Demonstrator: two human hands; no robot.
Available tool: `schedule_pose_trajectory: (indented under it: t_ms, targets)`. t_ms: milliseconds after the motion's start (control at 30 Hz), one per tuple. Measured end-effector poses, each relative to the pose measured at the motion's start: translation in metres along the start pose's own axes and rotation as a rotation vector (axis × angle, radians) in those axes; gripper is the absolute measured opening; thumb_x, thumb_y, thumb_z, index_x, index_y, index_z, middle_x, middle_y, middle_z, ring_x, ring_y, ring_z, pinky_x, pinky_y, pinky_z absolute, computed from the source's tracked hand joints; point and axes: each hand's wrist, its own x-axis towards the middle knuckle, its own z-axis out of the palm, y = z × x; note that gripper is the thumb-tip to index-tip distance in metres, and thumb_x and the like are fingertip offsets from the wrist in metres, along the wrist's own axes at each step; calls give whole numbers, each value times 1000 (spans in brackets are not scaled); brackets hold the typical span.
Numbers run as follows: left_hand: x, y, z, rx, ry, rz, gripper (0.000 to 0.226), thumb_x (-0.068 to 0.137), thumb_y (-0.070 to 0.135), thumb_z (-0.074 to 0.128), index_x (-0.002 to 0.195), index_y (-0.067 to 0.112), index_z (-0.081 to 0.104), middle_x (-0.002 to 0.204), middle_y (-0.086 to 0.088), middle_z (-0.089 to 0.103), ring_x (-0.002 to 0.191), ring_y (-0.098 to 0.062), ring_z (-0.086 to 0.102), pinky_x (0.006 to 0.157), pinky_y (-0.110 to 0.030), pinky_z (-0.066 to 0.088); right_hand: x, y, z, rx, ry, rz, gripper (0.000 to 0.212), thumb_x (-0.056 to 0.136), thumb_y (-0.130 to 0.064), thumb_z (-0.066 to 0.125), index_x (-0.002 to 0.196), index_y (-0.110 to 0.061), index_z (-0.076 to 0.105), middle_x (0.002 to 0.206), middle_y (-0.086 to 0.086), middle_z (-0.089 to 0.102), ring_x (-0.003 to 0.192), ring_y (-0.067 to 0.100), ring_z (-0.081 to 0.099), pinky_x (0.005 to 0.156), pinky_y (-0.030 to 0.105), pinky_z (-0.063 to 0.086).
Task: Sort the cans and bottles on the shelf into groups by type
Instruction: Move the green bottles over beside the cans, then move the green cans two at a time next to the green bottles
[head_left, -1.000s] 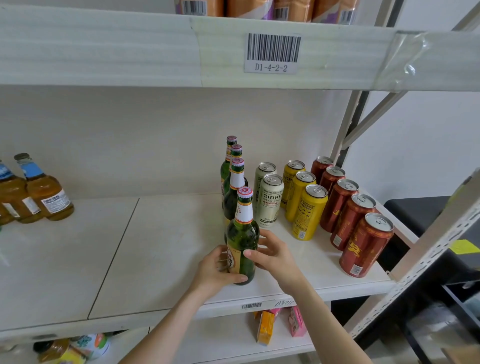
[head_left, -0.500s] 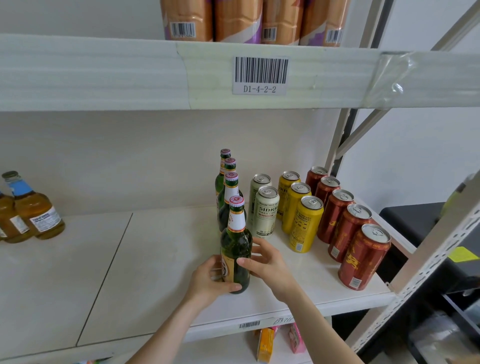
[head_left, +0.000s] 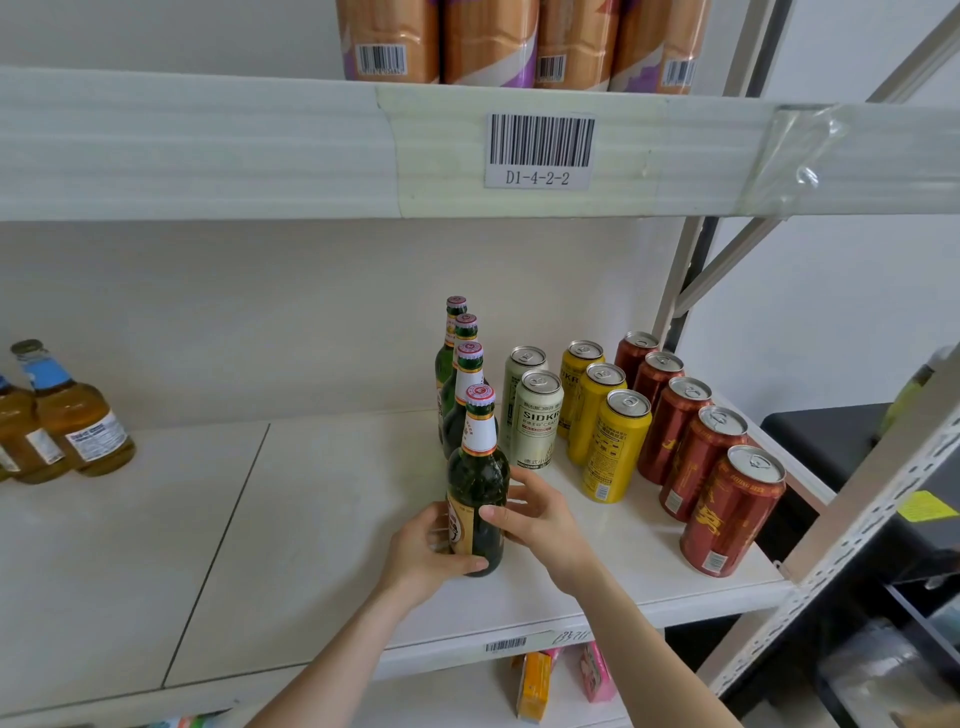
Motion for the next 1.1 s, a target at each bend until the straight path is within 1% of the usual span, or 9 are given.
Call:
schedule_pose_trajectory:
  t_ms: [100,200,267,333,467,600,767,967,1100]
  targets:
    - [-1,1,0,67,8,21,74,38,45,89,106,37,62,106,12,71,102,-10,64,86,-29,55,-4,-2,1,-37,42,-18,68,60,-51,82,122,-37,60,119,0,65,111,17,61,93,42,55]
    - [-5,2,-2,218,9,90,73,53,43,88,119,31,60,115,11,65,106,-9,60,85,-23,47,-8,-3,2,-76,125,-57,55,66,-43,83,116,-33,63,111,-2,68,107,14,63,89,38,56]
    - [-10,3,-8,298,32,144,73,62,39,86,128,26,57,121,9,61,110,-10,56,89,-23,44,-13,-4,1,-98,186,-79,49,72,-37,83,116,-28,63,107,0,69,104,14,64,87,37,56]
    - [-18,3,-17,379,69,232,68,69,34,84,131,23,57,123,7,58,114,-13,55,93,-22,41,-19,-5,1,-149,248,-110,45,77,-34,81,117,-26,62,104,-1,69,102,13,64,86,34,55]
    - [-43,0,-40,602,160,380,61,82,31,76,136,15,53,135,-3,55,123,-22,50,103,-30,40,-38,-4,4,-402,367,-231,44,86,-31,73,126,-22,57,108,-4,66,102,11,61,86,29,50]
    - [-75,-10,-56,851,280,457,60,84,31,74,136,9,54,137,-15,55,125,-35,51,104,-44,43,-63,5,15,-780,421,-320,50,90,-33,64,135,-16,51,128,2,59,117,22,54,94,42,46]
    - [-112,-29,-65,1084,339,437,62,78,35,77,132,9,58,137,-19,55,127,-39,52,99,-58,44,-92,17,39,-1164,392,-362,58,90,-44,55,140,-17,47,139,5,52,123,27,50,99,43,40]
    - [-141,-49,-86,1204,373,436,64,73,34,81,128,9,62,136,-21,56,126,-39,53,99,-61,42,-110,20,79,-1337,340,-363,60,84,-42,63,137,-16,51,139,11,54,128,32,50,104,55,38]
    - [-150,-57,-111,1233,382,414,63,74,35,80,129,9,61,138,-21,55,128,-39,51,102,-62,40,-113,15,105,-1388,312,-371,59,85,-40,65,137,-16,52,141,10,53,132,31,47,107,57,35]
